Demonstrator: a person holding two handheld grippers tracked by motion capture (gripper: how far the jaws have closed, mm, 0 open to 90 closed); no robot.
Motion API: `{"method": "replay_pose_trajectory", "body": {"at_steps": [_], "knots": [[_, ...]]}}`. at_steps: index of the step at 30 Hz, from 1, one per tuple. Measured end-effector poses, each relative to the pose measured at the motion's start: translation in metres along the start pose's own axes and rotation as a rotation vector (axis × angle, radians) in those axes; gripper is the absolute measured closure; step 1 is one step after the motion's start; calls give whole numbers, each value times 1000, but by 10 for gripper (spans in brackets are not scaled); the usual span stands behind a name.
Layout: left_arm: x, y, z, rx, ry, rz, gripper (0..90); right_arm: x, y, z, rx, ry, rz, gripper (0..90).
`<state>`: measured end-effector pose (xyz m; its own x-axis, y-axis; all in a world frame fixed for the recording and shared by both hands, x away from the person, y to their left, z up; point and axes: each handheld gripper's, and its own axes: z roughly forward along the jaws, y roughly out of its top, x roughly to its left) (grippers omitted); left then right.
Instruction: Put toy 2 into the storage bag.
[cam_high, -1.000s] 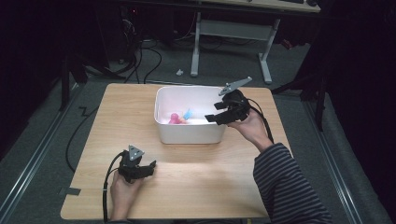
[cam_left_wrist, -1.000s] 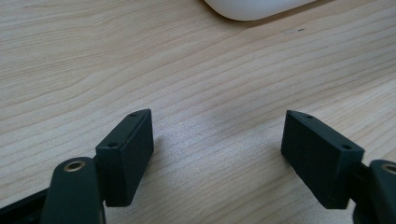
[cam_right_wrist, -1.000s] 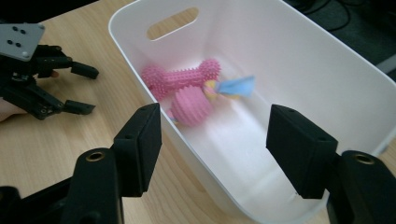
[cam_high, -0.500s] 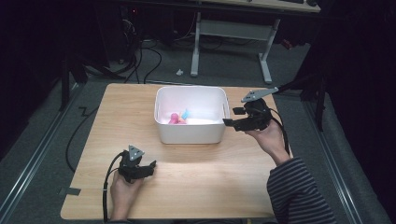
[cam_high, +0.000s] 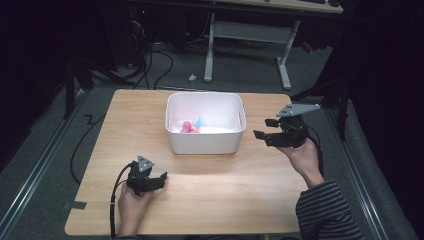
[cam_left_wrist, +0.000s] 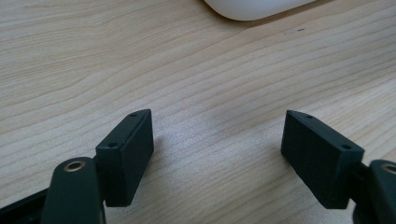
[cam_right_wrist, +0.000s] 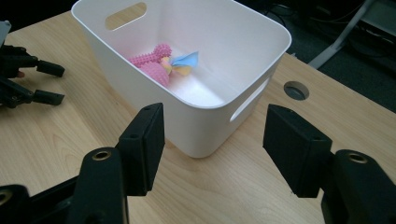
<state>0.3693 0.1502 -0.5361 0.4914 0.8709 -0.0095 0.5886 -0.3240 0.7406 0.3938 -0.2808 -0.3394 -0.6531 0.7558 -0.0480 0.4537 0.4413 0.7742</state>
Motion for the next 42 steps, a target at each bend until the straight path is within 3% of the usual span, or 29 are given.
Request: {"method": "replay_pose_trajectory", "body": {"at_steps": [11,19,22,30,42], "knots": [[0,0,0,0,1,-1,256,-5,-28,-19,-38,-18,54,391],[0,0,0,-1,1,-2,255,-3,-55,-16,-30,-21,90,394],[0,0,0,-1,1,-2,256,-1,-65,-12,-20,-23,109,395],[0,0,0,-1,1,-1,255,0,-89,4,-25,28,180,396],[0,0,0,0,1,-1,256,7,-121,33,-4,38,223,400]]}}
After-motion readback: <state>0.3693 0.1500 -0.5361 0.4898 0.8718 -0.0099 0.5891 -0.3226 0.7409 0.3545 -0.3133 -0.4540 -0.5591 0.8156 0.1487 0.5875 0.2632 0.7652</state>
